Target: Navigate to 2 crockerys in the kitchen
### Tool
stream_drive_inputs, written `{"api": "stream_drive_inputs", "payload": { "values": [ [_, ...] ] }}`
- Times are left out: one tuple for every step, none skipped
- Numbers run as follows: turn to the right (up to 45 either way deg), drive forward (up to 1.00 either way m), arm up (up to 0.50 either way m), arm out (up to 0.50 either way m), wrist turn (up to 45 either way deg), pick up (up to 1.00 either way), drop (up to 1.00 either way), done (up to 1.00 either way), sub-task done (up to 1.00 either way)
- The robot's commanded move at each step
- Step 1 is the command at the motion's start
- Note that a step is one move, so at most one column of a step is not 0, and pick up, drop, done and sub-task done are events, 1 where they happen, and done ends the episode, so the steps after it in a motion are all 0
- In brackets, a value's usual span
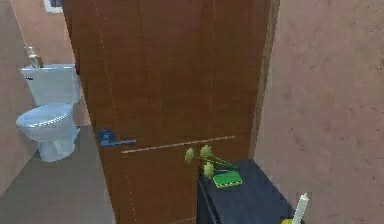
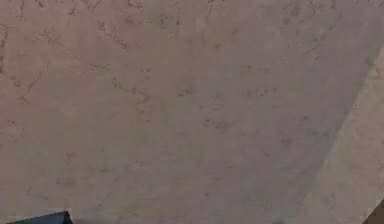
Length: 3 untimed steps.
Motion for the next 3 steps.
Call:
{"api": "stream_drive_inputs", "payload": {
  "values": [
    [-45.0,0.00,0.00,0.00,0.0,0.00,0.00,0.00,0.00],
    [-9.0,0.00,0.00,0.00,0.0,0.00,0.00,0.00,0.00],
    [0.0,0.85,0.00,0.00,0.0,0.00,0.00,0.00,0.00]
  ]
}}
